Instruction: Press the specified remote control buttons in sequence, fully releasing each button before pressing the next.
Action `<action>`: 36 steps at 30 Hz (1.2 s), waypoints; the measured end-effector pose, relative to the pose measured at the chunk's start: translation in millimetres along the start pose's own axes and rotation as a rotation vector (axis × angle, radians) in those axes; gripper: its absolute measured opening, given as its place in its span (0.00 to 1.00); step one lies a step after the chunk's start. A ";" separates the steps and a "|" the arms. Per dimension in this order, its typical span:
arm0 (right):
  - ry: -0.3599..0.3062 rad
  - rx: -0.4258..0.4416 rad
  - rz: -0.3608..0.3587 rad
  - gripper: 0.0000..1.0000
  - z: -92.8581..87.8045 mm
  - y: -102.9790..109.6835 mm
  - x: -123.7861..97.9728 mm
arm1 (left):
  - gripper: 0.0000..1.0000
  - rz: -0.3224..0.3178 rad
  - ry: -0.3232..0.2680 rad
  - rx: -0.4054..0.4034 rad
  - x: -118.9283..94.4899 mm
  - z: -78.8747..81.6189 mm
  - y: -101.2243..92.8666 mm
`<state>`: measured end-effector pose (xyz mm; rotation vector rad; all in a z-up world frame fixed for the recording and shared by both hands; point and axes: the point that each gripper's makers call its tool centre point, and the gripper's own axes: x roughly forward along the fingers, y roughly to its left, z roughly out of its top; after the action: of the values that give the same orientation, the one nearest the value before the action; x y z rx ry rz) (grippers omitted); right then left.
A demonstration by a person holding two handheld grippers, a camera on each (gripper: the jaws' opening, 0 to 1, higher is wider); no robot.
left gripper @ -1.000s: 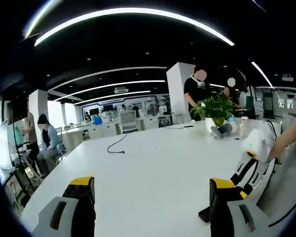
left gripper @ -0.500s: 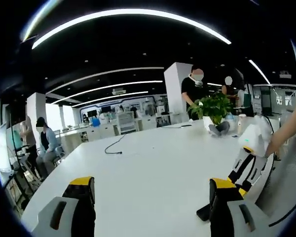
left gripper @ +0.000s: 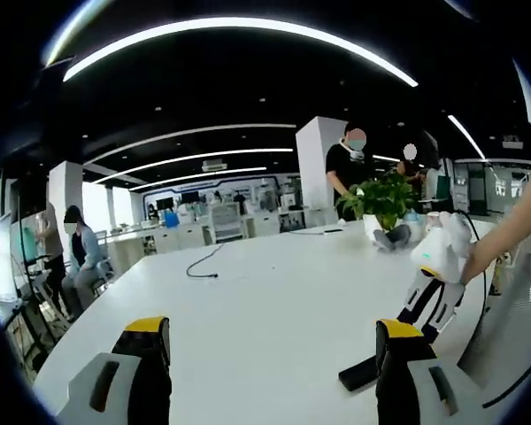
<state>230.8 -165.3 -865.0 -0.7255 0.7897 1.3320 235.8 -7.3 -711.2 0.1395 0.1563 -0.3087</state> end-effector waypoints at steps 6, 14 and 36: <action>0.014 -0.015 0.001 0.21 3.3 -10.7 3.1 | 1.00 0.003 0.014 -0.003 -0.2 -2.2 0.3; 0.030 -0.013 0.016 0.21 6.3 -24.2 4.6 | 1.00 0.018 0.013 -0.018 0.4 -2.4 1.2; 0.074 -0.018 0.016 0.21 8.8 -61.5 8.1 | 1.00 -0.005 0.015 0.040 -2.8 -12.4 9.1</action>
<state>293.3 -160.0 -866.3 -0.7881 0.8448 1.3341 234.5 4.1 -721.8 0.1811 0.1654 -0.3164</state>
